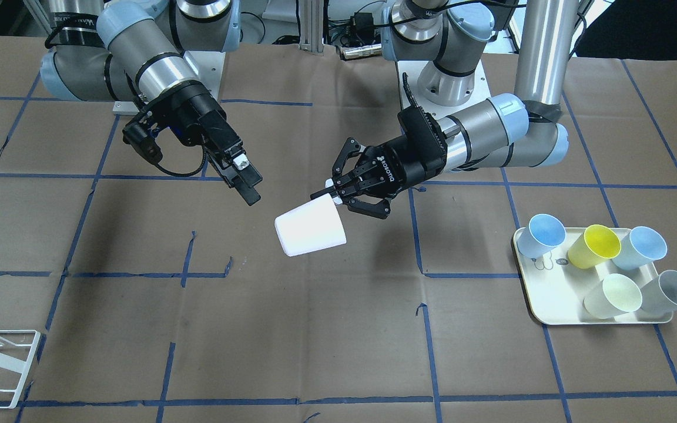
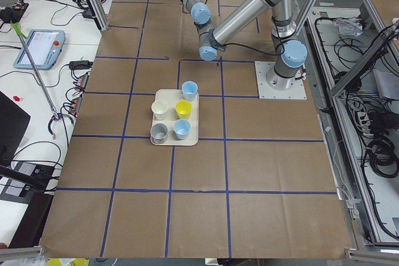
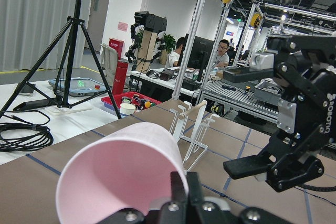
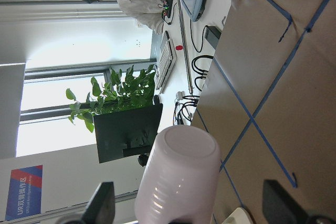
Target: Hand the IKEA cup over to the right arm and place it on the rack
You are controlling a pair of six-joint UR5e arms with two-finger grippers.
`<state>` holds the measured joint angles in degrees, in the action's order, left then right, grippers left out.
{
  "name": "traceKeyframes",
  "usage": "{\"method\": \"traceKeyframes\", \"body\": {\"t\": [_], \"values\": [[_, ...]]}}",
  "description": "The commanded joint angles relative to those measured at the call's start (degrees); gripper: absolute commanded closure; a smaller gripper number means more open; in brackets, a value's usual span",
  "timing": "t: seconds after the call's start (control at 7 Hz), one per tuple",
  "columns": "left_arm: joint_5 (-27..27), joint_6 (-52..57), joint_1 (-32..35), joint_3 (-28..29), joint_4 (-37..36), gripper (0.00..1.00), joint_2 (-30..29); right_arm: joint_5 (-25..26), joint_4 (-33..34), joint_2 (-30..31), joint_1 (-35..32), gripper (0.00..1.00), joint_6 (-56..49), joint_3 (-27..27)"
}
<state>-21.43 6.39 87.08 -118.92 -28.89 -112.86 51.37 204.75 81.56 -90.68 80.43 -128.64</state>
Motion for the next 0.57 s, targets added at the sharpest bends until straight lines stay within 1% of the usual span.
{"method": "traceKeyframes", "body": {"t": [0.0, 0.14, 0.29, 0.43], "values": [[-0.01, -0.15, 0.02, 0.00, -0.03, 1.00, -0.08, 1.96, 0.30, -2.01, -0.81, 0.00, 0.25, 0.49], [-0.01, -0.24, 0.10, 0.00, -0.03, 1.00, -0.08, 4.16, 0.47, -2.80, -0.90, 0.00, 0.25, 0.67], [-0.01, -0.24, 0.10, 0.00, -0.03, 1.00, -0.08, 5.13, 0.56, -3.07, -1.07, 0.01, 0.34, 1.80], [-0.19, -0.59, 0.10, 0.00, -0.03, 1.00, -0.08, 5.23, 0.56, -3.16, -2.90, 0.01, 2.69, 4.16]]}}
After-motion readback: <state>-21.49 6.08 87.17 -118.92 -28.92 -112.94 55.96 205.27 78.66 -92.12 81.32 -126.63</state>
